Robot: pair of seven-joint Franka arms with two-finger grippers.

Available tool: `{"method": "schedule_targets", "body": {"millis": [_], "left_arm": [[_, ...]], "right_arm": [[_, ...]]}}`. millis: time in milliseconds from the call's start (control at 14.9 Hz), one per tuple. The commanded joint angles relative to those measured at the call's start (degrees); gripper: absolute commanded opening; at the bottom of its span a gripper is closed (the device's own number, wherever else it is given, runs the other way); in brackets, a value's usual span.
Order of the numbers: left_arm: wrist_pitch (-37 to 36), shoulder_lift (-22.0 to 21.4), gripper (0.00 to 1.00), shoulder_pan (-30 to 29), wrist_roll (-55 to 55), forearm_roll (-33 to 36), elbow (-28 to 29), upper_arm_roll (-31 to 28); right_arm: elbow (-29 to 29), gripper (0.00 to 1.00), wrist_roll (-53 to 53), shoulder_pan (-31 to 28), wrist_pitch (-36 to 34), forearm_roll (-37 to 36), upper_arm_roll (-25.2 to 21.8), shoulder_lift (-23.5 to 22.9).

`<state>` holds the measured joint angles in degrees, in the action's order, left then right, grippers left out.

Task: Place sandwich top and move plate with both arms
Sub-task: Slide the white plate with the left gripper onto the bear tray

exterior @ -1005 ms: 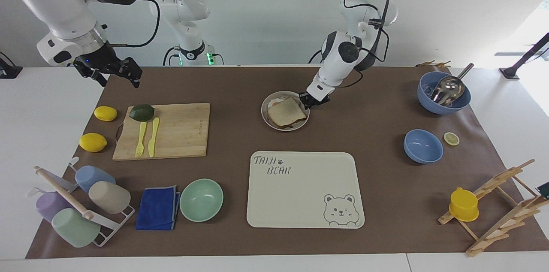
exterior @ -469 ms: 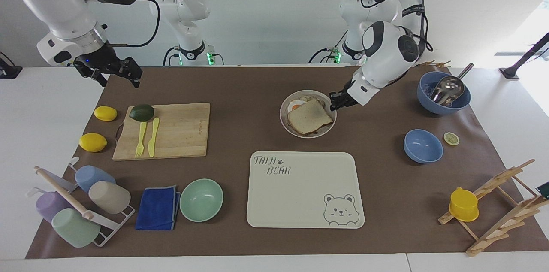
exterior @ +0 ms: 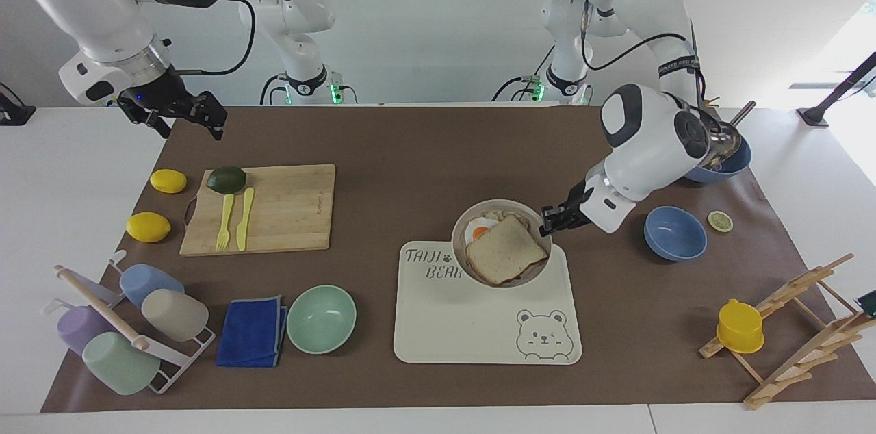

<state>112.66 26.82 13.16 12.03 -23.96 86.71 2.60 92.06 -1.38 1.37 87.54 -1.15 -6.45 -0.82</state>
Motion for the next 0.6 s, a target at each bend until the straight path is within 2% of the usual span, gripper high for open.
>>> {"method": "schedule_targets", "body": {"millis": [0,134,268,536], "left_arm": [[-0.9,10.4,0.00,-0.4,-0.7,2.8,-12.2,0.1],[3.7,10.9,0.00,-0.1,-2.7,8.1,-9.8,0.6],[4.7,10.7,0.00,-0.1,-7.9,7.9,-8.5,0.6],[10.7,9.6,0.00,0.5,-8.8,7.8,-3.6,0.7]], "right_arm": [[-0.4,1.00,0.9,0.1,-1.1,0.1,-0.1,-0.1],[-0.4,1.00,0.9,0.1,-1.1,0.1,-0.1,-0.1],[-0.4,1.00,0.9,0.1,-1.1,0.1,-0.1,-0.1],[-0.4,1.00,0.9,0.1,-1.1,0.1,-0.1,-0.1]]}}
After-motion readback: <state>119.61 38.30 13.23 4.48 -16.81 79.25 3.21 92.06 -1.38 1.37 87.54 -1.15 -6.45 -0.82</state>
